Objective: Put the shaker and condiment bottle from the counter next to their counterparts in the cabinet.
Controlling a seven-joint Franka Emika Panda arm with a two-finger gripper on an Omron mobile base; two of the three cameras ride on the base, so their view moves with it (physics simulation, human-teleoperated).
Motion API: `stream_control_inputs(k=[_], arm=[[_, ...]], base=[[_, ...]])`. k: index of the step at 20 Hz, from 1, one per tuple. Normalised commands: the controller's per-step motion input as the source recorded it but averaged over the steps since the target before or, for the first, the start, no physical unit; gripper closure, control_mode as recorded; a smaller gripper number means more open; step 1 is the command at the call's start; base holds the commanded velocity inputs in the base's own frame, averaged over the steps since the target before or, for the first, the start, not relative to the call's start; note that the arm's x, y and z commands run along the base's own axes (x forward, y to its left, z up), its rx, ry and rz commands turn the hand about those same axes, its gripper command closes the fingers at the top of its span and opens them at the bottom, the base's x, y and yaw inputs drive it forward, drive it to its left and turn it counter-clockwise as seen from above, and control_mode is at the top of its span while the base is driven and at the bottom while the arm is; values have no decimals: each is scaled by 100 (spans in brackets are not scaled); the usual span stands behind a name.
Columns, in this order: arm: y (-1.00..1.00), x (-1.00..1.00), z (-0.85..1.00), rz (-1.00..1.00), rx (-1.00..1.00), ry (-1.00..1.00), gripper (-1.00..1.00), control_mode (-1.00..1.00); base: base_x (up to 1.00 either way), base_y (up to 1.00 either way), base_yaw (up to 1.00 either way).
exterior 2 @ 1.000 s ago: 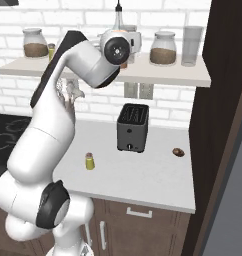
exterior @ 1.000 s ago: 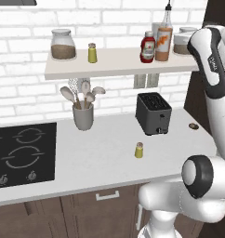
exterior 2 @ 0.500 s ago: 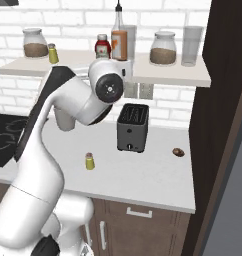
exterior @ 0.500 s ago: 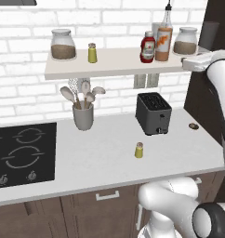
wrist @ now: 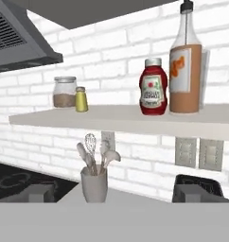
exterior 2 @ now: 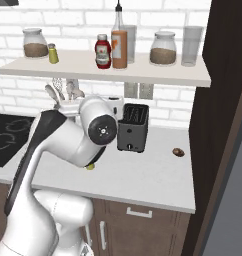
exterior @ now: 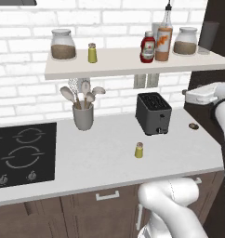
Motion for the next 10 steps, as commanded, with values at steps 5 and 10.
stream_control_inputs(k=[5,10], arm=[[8,-57,-74,8,3,12,-100,-100],[11,-49,-80,11,2,14,-100,-100]], base=[[0,0,0],[0,0,0]])
